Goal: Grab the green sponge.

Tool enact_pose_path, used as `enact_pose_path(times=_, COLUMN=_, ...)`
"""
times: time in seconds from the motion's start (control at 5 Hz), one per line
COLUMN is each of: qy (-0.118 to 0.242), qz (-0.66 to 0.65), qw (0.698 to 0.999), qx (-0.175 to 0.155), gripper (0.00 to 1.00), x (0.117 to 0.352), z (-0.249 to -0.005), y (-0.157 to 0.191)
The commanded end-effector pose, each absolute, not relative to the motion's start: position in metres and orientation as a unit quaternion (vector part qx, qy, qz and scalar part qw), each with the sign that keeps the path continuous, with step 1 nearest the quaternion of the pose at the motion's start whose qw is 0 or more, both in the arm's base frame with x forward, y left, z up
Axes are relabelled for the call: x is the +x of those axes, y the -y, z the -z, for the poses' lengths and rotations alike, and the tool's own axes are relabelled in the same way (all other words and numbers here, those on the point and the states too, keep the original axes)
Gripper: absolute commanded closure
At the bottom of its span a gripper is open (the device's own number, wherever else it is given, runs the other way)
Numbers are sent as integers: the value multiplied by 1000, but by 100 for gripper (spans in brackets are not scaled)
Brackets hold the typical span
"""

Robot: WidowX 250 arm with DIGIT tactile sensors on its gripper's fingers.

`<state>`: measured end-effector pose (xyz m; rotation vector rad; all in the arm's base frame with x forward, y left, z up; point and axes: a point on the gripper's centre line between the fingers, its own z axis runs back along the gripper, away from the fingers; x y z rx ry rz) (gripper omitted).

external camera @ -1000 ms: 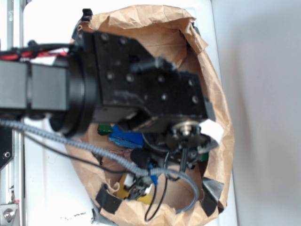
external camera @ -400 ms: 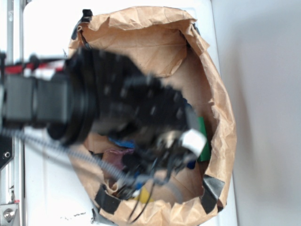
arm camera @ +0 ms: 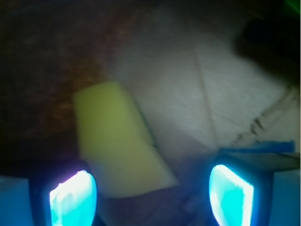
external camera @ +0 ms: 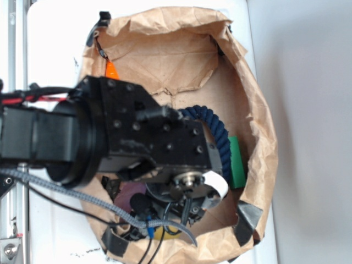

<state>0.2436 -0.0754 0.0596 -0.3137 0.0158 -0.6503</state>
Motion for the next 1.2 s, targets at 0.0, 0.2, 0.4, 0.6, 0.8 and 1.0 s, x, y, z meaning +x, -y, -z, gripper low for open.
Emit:
enact_pose_path(times=0.0, qy=-21, qz=369, qw=908, qx=-198, gripper=0, x=246, z=-59, y=90)
enact_pose_path(times=0.2, qy=-29, qz=380, qw=906, qx=-183, gripper=0, x=240, z=-39, y=96)
enact_pose_path(times=0.4, qy=-37, qz=394, qw=902, qx=-171, gripper=0, x=231, z=-21, y=97)
enact_pose_path(times=0.6, qy=-30, qz=379, qw=911, qx=-163, gripper=100, x=232, z=-16, y=94)
enact_pose_path(times=0.8, qy=-18, qz=363, qw=916, qx=-171, gripper=100, x=239, z=-25, y=89)
enact_pose_path(times=1.0, qy=-4, qz=343, qw=922, qx=-179, gripper=100, x=246, z=-35, y=83)
